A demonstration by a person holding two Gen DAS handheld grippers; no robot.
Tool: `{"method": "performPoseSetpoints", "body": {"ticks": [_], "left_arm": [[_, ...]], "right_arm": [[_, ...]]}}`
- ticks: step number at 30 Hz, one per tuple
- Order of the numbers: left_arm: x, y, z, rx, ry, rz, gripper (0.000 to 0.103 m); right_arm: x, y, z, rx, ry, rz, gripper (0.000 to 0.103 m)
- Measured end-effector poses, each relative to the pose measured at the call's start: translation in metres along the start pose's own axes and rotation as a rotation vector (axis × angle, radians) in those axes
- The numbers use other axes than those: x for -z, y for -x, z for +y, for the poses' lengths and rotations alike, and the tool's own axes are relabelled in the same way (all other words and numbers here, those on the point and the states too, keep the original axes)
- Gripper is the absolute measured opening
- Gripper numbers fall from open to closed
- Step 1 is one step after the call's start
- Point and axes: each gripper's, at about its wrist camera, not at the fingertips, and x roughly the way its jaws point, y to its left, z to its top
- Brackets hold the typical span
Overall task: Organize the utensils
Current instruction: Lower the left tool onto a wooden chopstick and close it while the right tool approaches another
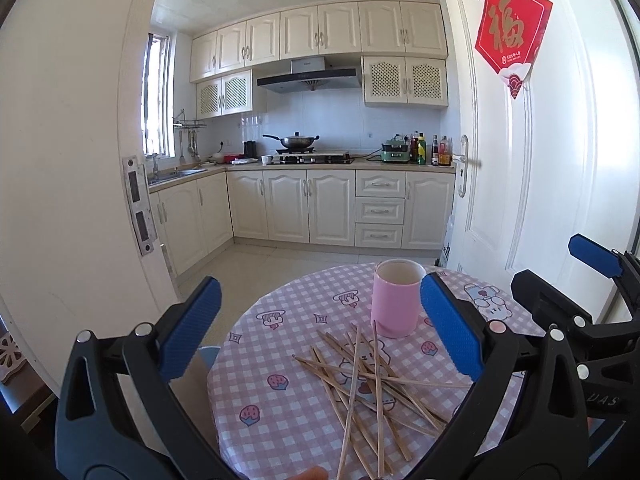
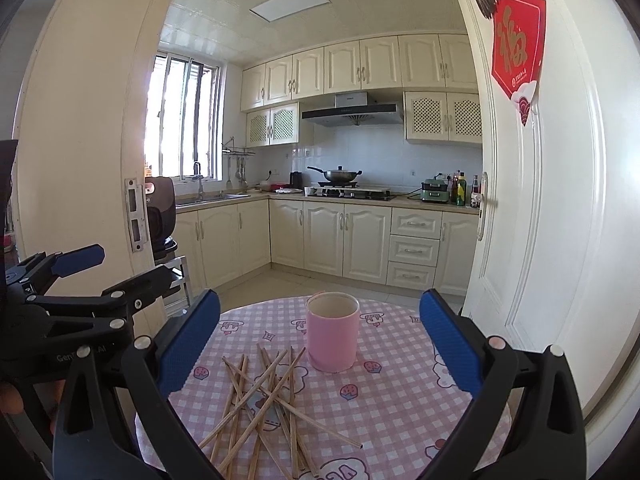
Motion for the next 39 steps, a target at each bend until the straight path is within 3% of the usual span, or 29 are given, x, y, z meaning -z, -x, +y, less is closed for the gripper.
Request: {"method": "performPoseSetpoints", "body": {"ticks": [4,9,15,18,25,32,36,39], "left_arm": [[0.010,-0.022,0.010,-0.001,0.020,0.084,0.097],[0.027,-0.059,0.028,0.060,0.098,0.221,0.097],[0.053,-0.103,0.023,0.085,0.071,0.354,0.096],[0.061,-0.118,0.015,0.118,0.054,0.384,0.091],[0.071,-0.169,0.000,0.169,0.030,0.487,0.067],[0.088,-0.217,-0.015,0.199,0.011,0.619,0.038],[0.092,-0.228,-0.021,0.222,0.008,0.644,0.036],[0.091,-0.233,-0.020,0.234,0.019,0.659,0.029]], "right_arm": [[0.008,-0.016,-0.001,0.012,-0.011,0.056,0.096],[0.024,-0.041,-0.006,-0.005,-0.040,0.150,0.096],[0.042,-0.072,-0.016,-0.001,-0.057,0.274,0.096],[0.053,-0.086,-0.023,-0.001,-0.084,0.320,0.096],[0.070,-0.113,-0.037,0.005,-0.106,0.379,0.095],[0.078,-0.142,-0.049,-0.034,-0.159,0.455,0.079],[0.078,-0.154,-0.051,-0.058,-0.168,0.480,0.078],[0.079,-0.163,-0.053,-0.086,-0.190,0.500,0.075]]}}
